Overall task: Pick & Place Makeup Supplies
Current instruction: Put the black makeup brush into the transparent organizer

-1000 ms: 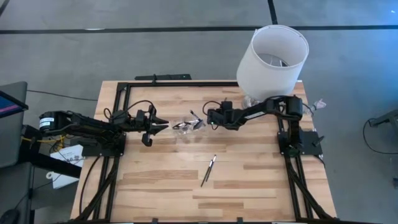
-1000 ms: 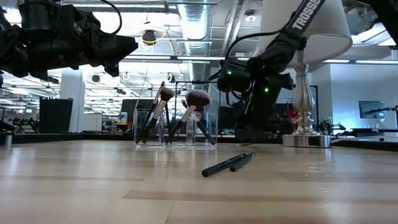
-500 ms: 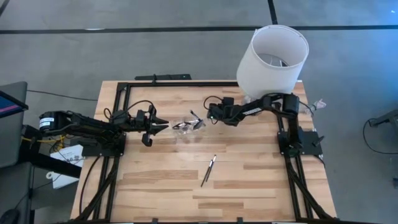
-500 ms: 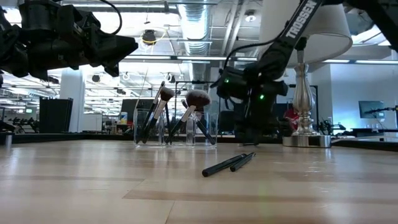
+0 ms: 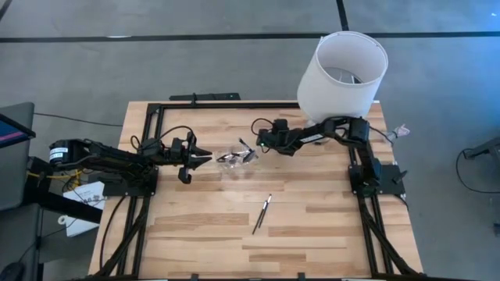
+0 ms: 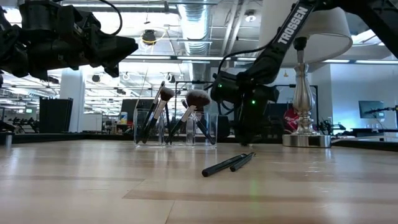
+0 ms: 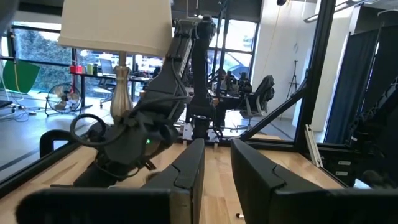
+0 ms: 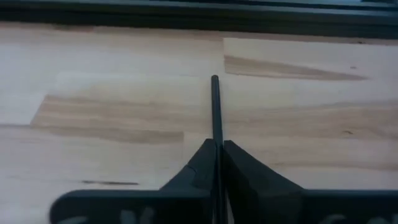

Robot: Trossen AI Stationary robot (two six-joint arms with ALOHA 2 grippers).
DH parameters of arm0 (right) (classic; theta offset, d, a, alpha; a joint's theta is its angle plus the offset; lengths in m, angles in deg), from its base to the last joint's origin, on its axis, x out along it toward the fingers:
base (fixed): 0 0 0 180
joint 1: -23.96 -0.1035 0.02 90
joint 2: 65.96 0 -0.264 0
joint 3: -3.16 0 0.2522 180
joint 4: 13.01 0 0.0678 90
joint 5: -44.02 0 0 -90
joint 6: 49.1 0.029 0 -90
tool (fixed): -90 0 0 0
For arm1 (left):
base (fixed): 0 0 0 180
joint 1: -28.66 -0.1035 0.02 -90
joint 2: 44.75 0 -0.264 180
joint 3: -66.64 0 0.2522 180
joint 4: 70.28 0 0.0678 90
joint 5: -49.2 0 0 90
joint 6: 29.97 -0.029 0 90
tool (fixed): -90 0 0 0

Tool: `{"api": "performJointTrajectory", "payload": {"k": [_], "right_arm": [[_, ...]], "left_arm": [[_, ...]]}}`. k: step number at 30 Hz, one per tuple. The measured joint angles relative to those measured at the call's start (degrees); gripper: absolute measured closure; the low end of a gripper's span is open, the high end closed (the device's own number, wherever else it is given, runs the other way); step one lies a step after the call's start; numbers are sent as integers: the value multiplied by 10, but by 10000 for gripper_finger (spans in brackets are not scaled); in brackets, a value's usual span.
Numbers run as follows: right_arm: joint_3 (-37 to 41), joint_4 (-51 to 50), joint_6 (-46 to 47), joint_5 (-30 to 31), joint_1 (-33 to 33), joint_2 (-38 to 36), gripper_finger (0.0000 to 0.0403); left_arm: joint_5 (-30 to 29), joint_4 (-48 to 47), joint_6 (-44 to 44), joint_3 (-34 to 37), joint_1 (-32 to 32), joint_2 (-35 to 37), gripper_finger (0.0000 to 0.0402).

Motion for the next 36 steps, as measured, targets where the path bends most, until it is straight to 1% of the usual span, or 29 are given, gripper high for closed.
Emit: {"api": "performJointTrajectory", "payload": {"k": [1,4,9,11,14,17,19,23,27,31,36], "right_arm": [[0,0,-10,-7,0,-1,393],[0,-6,-29,-31,0,-11,387],[4,-17,-64,-45,-24,-36,397],[5,-29,-66,-66,-39,-52,394],[6,-42,-66,-92,-62,-77,396],[5,-45,-66,-87,-88,-98,399],[5,-45,-66,-79,-104,-107,396],[4,-50,-58,-71,-132,-115,399],[3,-55,-47,-69,-162,-125,398],[4,-59,-47,-62,-194,-154,400],[4,-54,-55,-45,-234,-216,399]], "left_arm": [[0,0,0,0,0,0,325],[0,-1,0,0,0,0,325],[1,-15,5,0,1,0,325],[10,-20,25,0,3,0,325],[51,-27,51,0,20,-3,325],[106,-26,47,0,57,-9,325],[119,-30,22,0,86,-10,325],[111,-26,-13,0,126,-10,325],[109,-26,-12,0,152,-10,325],[97,-27,-9,0,184,-10,325],[40,-28,-9,-1,218,-10,325]]}}
